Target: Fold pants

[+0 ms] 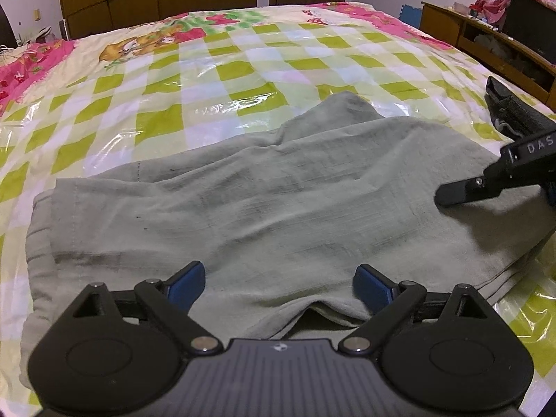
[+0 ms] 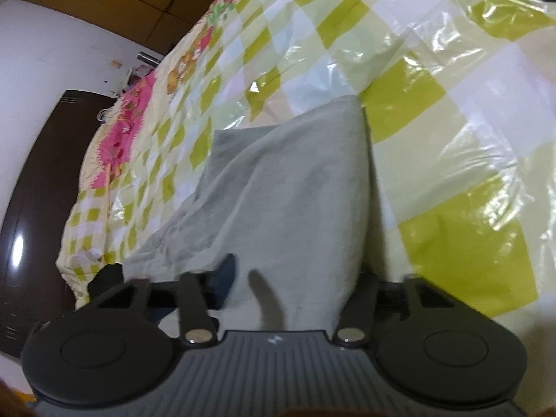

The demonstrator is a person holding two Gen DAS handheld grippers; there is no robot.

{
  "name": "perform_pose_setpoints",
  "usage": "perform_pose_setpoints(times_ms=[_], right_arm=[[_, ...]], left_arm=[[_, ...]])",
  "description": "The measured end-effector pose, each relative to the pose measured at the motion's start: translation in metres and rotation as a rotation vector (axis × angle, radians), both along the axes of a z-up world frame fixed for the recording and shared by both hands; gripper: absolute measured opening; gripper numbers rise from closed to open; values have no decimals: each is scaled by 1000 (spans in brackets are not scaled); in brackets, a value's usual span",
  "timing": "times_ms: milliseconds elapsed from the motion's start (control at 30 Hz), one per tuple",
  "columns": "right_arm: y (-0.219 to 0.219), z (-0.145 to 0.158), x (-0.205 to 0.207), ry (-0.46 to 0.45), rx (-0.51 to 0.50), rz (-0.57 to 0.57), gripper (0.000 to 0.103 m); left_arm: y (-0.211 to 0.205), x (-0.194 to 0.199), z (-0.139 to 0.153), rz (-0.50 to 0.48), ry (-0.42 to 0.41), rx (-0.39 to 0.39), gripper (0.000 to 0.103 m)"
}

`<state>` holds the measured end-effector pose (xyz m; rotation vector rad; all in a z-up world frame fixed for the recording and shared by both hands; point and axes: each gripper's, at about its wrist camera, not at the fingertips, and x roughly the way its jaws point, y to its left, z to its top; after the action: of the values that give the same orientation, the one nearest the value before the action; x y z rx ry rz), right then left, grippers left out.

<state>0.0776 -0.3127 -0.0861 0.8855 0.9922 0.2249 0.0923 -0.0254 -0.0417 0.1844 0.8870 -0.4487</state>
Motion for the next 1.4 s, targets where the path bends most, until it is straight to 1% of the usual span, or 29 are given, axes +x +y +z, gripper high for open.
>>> perform_pose_setpoints(times_ms=[100,200,267,367,467,600,733,833,900,1100,1167,1233,1333,1400], right_arm=[[-2,3,-6,10,-13,-13,16],[-6,14,-10,-20,-17,-19,10],[-6,26,-11,-46,-39,-10,9],[3,49,-8,-90,-90,20,8],[17,70,-3,-137,-104,60,8],[50,96,6,-193,-166,135,8],[91,109,18,-230,-237,253,8],[128,111,27,-236,-374,349,9],[150,111,32,-241,-430,411,9],[198,98,37,-247,-533,563,9],[215,94,35,-257,-597,625,9],[230,91,33,-266,-640,678,9],[247,87,30,-270,-688,735,11],[253,84,31,-267,-704,752,12]], left_arm=[[5,-5,5,-1,-15,-15,103],[16,-11,11,10,-37,-27,103],[23,-13,12,22,-40,-23,103],[30,-12,7,32,-18,-18,103],[31,-12,4,30,-12,-21,103],[35,-13,2,25,-13,-34,103],[38,-15,2,28,-12,-47,103],[39,-18,4,25,-12,-49,103],[42,-20,5,29,-9,-55,103],[51,-27,10,31,-2,-57,103],[55,-30,11,33,2,-59,103],[60,-34,11,35,5,-58,103],[65,-39,12,32,6,-55,103],[67,-40,11,30,9,-59,103]])
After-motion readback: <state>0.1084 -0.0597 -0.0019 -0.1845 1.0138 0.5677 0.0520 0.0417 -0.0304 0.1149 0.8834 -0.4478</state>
